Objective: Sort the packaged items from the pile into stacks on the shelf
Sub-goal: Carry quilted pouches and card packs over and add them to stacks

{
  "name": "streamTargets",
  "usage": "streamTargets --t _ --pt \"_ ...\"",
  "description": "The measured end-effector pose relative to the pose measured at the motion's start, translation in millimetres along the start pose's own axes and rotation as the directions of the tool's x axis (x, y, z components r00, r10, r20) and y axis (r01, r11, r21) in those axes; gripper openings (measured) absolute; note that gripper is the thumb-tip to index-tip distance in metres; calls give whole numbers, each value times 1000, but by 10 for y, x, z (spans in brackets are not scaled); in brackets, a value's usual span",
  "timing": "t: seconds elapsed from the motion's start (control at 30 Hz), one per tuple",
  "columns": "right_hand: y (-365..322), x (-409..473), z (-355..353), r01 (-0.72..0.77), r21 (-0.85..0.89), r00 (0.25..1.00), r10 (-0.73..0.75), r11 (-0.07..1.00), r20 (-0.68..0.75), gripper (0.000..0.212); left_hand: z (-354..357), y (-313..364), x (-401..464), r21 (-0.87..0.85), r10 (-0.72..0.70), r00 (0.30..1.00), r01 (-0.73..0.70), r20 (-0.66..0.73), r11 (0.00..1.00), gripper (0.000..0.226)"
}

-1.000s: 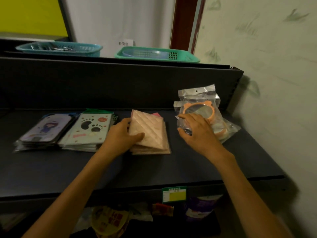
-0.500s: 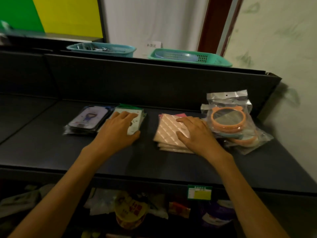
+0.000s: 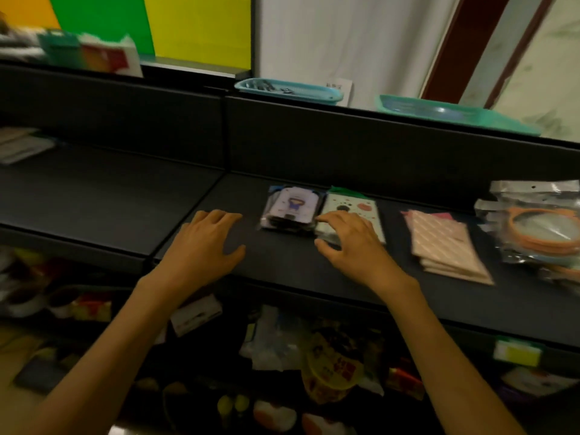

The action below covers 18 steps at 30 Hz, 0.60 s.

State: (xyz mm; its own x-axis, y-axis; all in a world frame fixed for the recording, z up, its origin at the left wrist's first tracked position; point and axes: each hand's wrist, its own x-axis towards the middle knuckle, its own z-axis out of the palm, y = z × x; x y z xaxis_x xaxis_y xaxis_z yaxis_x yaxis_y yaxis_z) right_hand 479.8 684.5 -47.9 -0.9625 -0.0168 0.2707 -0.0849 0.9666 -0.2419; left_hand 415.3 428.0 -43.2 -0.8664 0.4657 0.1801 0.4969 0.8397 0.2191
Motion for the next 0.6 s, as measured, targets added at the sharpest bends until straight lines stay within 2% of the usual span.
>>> streamTargets --t 0.23,0.6 --pt "-1122 400 475 69 37 997 -71 997 44 46 -257 -1174 -422 -18 -48 998 49 28 999 67" --pt "-2468 1388 1107 219 70 972 -224 973 71 47 -559 -2685 -681 15 -233 971 234 -51 972 67"
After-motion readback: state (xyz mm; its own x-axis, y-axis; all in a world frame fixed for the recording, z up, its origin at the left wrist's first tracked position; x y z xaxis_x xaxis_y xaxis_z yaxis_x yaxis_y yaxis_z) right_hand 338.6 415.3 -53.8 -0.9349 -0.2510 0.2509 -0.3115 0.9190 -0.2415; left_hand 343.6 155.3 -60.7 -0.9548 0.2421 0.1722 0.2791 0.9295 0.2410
